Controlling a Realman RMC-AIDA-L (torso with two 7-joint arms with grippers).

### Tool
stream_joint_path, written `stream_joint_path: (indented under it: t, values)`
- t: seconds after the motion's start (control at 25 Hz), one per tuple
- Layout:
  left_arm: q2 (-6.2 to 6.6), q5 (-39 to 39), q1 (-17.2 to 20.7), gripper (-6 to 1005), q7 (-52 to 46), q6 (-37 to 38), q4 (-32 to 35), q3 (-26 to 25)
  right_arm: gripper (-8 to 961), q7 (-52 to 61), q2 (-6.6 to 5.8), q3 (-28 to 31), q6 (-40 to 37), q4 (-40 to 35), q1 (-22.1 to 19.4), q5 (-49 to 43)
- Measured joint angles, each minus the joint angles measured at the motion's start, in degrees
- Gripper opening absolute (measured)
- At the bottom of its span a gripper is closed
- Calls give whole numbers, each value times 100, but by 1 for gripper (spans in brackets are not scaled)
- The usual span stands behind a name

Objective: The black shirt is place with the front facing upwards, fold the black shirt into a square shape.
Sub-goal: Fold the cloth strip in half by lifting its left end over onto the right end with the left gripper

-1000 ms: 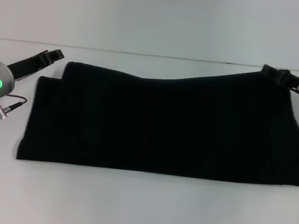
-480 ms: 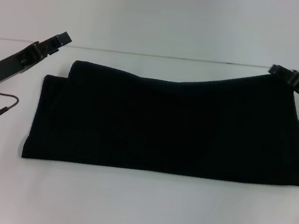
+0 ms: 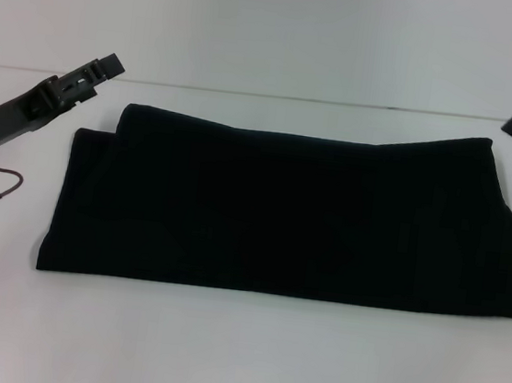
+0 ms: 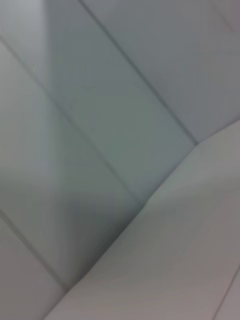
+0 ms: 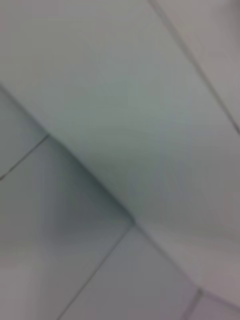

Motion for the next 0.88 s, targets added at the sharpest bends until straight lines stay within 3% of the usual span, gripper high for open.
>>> stream_joint_path:
  t: [0.08,0.2,0.28,0.4,0.64,0.88]
  values:
    - [132,32,28,880,-340,160,9,309,731,-789,-4,-10,-860,-99,-156,193]
    - [433,43,81,916,-1078,291,59,1143,731,-1923,-5,-183,-2000,-293,-331,108]
    - [669,63,105,940,-1572,350,73,1679,731,-2352,5,-452,-2389,-430,-392,-131]
    - [894,352,163,951,-2322,409,250,1947,779,-2869,74,-903,-2614,-582,-413,-576]
    - [1028,1302,347,946,-3931,905,1003,1883,900,-4389,386,-1171,-2963,-634,-541,-820]
    - [1059,1642,621,942,-4851,1168,1057,1874,951,-5148,409,-1514,-2982,-489,-563,-825]
